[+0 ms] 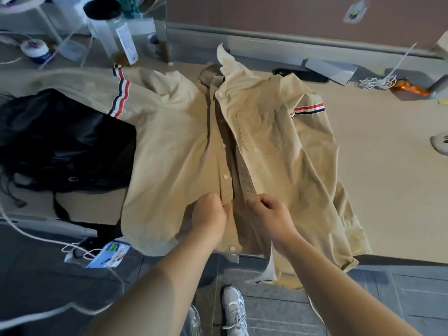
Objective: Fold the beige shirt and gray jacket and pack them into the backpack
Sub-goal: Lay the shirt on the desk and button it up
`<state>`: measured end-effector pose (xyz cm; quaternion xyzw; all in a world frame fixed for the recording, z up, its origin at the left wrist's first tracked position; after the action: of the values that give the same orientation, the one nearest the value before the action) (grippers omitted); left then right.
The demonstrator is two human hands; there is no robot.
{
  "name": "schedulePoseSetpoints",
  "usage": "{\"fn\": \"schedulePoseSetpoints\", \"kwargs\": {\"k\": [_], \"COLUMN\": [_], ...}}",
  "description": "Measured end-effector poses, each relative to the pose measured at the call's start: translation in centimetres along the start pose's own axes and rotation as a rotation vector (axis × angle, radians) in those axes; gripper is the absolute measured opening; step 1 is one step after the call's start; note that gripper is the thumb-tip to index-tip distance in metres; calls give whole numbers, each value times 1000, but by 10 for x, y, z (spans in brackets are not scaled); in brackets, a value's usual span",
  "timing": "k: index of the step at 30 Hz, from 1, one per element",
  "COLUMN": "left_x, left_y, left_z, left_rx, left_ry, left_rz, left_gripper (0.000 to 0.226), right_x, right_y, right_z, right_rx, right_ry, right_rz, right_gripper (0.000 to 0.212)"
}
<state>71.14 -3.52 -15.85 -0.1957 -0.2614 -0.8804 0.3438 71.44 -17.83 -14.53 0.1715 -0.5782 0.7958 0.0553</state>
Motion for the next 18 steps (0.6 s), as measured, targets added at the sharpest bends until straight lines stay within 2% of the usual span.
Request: {"fn": "schedulePoseSetpoints", "kwargs": {"k": [2,6,10,13,18], "left_x": [3,19,30,30,32], "left_y": [-5,-14,-15,-13,-15], "left_z": [4,23,29,30,34], "left_rx": [122,410,736,761,775], "left_ry": [-38,-112,-265,-278,-206], "left_rz": [38,-5,65,31,36], "left_gripper": [27,20,12,9,4], "right_x": [2,-1,3,8,11], "right_y": [-4,-5,-9,-16,-24], "right_z": [-3,-8,-14,-14,-7], "right_rx": [8,41,-262,-413,-444], "right_ry": [-50,-104,-124,-112,-4], "right_rz": [26,27,-14,9,115], "right_gripper": [27,23,22,19,20]}}
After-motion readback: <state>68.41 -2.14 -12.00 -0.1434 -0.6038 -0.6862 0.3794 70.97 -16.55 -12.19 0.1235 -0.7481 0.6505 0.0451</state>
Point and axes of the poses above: each hand's wrist, its own x-axis away from the middle knuckle, its own z-axis out of the back of the hand, y = z × x, the point moved 2 cm from there along -x, towards the middle knuckle, and after that the axes turned 10 degrees about z, right-handed, at the moved point
